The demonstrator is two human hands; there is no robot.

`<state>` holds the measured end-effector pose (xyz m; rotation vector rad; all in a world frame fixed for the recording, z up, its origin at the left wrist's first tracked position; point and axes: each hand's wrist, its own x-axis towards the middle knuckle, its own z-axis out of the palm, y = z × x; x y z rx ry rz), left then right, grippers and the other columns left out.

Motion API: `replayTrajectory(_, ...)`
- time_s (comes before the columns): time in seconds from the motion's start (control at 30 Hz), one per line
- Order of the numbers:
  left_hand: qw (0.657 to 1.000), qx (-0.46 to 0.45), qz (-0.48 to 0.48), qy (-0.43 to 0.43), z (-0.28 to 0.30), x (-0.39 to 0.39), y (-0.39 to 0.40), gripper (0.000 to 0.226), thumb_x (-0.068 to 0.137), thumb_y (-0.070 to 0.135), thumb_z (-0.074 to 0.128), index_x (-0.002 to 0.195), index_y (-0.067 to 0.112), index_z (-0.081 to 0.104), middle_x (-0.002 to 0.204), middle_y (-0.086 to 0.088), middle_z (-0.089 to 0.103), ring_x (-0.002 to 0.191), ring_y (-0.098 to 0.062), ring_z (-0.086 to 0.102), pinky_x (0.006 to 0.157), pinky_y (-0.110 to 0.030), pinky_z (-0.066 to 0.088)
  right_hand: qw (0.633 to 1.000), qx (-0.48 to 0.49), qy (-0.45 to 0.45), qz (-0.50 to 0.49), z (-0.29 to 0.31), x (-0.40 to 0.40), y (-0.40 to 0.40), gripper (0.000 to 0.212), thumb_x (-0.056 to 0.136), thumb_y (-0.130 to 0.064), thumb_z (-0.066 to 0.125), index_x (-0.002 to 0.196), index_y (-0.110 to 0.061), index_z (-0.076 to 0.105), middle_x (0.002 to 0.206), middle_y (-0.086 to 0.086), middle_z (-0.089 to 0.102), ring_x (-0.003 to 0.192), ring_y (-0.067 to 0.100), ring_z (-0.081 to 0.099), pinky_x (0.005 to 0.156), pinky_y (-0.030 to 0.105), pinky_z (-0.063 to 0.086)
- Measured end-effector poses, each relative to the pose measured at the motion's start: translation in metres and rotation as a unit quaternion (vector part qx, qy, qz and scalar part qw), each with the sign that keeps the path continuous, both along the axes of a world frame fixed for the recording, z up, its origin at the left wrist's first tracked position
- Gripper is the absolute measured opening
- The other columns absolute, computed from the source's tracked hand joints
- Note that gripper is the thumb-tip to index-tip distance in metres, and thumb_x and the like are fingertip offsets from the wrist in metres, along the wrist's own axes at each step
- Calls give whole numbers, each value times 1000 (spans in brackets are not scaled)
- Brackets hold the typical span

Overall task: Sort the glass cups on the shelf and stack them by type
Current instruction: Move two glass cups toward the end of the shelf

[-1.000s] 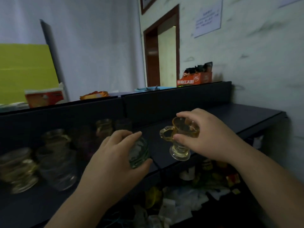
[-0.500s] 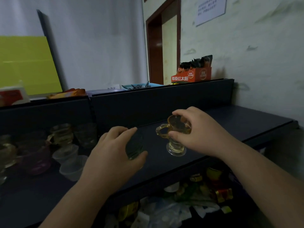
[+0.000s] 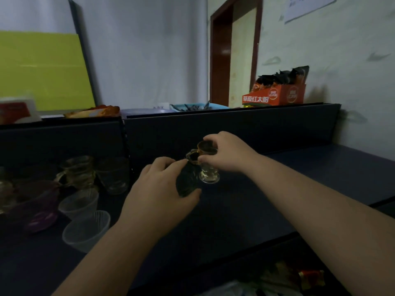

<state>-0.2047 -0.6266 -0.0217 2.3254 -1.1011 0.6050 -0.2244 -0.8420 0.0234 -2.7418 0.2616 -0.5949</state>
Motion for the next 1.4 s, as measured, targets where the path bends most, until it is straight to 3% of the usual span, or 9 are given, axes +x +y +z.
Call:
replayTrajectory(0.1, 1000, 6, 13, 2, -2, 15, 0, 76, 77, 66, 58, 144, 39, 34, 134, 16, 38, 113, -5, 37, 87, -24, 36, 1000, -7, 22, 14, -5, 46, -5, 65, 82, -49, 73, 138, -23, 55, 113, -5, 52, 104, 16, 57, 80, 28, 47)
replayTrajectory(0.27, 999, 14, 20, -21, -2, 31, -4, 75, 76, 66, 57, 143, 37, 38, 133, 13, 42, 113, -9, 42, 90, -27, 42, 999, 3, 48, 25, -22, 98, -13, 75, 84, -49, 72, 148, -23, 44, 139, 4, 51, 118, 20, 55, 84, 28, 44)
replayTrajectory(0.5, 998, 35, 48, -12, 1, 37, -33, 78, 75, 67, 56, 144, 38, 36, 136, 14, 39, 118, -8, 41, 95, -30, 43, 998, 1, 33, 47, -39, 108, -31, 84, 81, -59, 70, 150, -22, 40, 138, 6, 48, 118, 22, 53, 95, 39, 51)
replayTrajectory(0.6, 998, 41, 53, -19, 4, 35, -56, 79, 73, 68, 55, 144, 36, 39, 135, 14, 41, 117, -10, 43, 93, -29, 44, 997, -5, 33, 64, -33, 83, -59, 85, 78, -61, 72, 148, -23, 42, 136, 3, 49, 115, 20, 54, 93, 39, 52)
replayTrajectory(0.87, 1000, -12, 28, -7, 10, 17, -176, 78, 73, 65, 60, 142, 31, 46, 133, 11, 45, 117, -13, 47, 95, -36, 45, 997, -72, 16, 10, -30, -39, -196, 62, 83, -54, 70, 137, -29, 55, 122, -11, 54, 109, 10, 56, 91, 34, 52)
replayTrajectory(1.13, 993, 85, 65, 45, 4, 35, -310, 79, 78, 63, 62, 146, 29, 38, 140, 0, 42, 122, -24, 46, 98, -43, 45, 992, -121, 13, -23, -36, -125, -303, 64, 84, -57, 67, 140, -31, 50, 130, -12, 51, 115, 9, 52, 90, 29, 48)
replayTrajectory(1.4, 980, 114, 147, 75, -8, 49, -365, 79, 79, 64, 61, 146, 30, 36, 148, -5, 34, 125, -28, 44, 98, -44, 46, 991, -130, 40, -3, -49, -150, -347, 70, 83, -61, 65, 144, -35, 43, 133, -15, 46, 120, 7, 46, 93, 27, 46)
